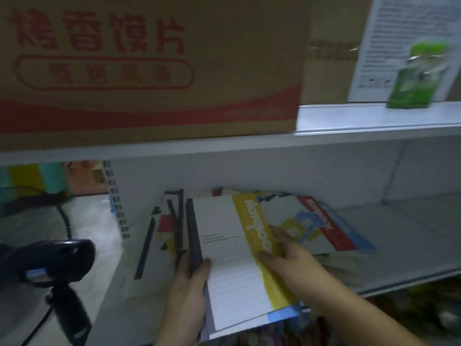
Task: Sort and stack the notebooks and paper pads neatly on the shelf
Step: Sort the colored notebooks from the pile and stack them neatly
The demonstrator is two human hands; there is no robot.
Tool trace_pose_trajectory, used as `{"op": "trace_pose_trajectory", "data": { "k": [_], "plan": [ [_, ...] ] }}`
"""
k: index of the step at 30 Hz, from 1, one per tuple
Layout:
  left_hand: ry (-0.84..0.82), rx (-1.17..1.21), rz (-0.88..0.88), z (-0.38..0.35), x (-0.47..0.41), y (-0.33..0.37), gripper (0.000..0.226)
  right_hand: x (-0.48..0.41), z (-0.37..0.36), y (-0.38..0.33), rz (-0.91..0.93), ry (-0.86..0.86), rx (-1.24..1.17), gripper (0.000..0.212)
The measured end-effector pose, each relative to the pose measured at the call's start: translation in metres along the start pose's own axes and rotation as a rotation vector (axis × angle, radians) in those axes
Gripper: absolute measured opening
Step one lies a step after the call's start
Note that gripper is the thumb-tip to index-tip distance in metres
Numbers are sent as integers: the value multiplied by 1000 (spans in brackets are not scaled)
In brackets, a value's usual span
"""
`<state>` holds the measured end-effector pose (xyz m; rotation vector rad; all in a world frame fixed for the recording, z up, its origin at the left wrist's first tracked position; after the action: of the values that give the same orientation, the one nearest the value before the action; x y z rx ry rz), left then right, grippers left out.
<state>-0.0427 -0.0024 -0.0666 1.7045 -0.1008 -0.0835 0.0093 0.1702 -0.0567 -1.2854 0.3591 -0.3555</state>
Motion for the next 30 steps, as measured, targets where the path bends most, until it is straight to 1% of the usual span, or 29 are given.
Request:
{"op": "trace_pose_trajectory", "data": {
  "k": [3, 4, 6, 8, 11, 13, 14, 18, 22, 27, 30],
  "plan": [
    [-2, -37, -13, -32, 14, 0, 24, 12, 31, 20, -101, 101, -138, 55],
    [-6, -39, -15, -45, 20, 0, 20, 15, 44, 23, -121, 122, -173, 53],
    [-24, -31, -6, -73, 38, 4, 11, 21, 73, 25, -124, 141, -216, 37],
    [-67, 7, 26, -105, 55, 7, 9, 29, 106, 27, -115, 134, -231, 37],
    [-148, 94, 92, -165, 80, -1, 21, 43, 166, 39, -111, 142, -268, 35],
    [-187, 83, 119, -210, 98, -8, 31, 55, 214, 48, -117, 163, -292, 35],
    [-205, 88, 138, -232, 107, -13, 32, 61, 238, 54, -119, 182, -307, 36],
    [-384, 154, 282, -322, 143, -39, 17, 83, 330, 82, -121, 281, -324, 40],
    [-518, 130, 376, -400, 169, -69, 22, 102, 411, 113, -133, 396, -294, 46],
    [-556, 34, 346, -483, 200, -103, 22, 118, 482, 150, -166, 529, -262, 53],
    [-592, -15, 311, -527, 209, -118, 22, 115, 520, 172, -189, 611, -241, 50]
  ]
}}
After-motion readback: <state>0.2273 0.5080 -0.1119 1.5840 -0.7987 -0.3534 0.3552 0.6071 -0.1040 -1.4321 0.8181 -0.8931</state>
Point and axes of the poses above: each hand's wrist, its own x-axis away from the middle knuckle, its own z-axis out of the back of the hand, y = z × x, the point moved 3 cm from there along -x, towards the middle knuckle, and after that the axes turned 5 degrees about y, right-handed, at the moved point
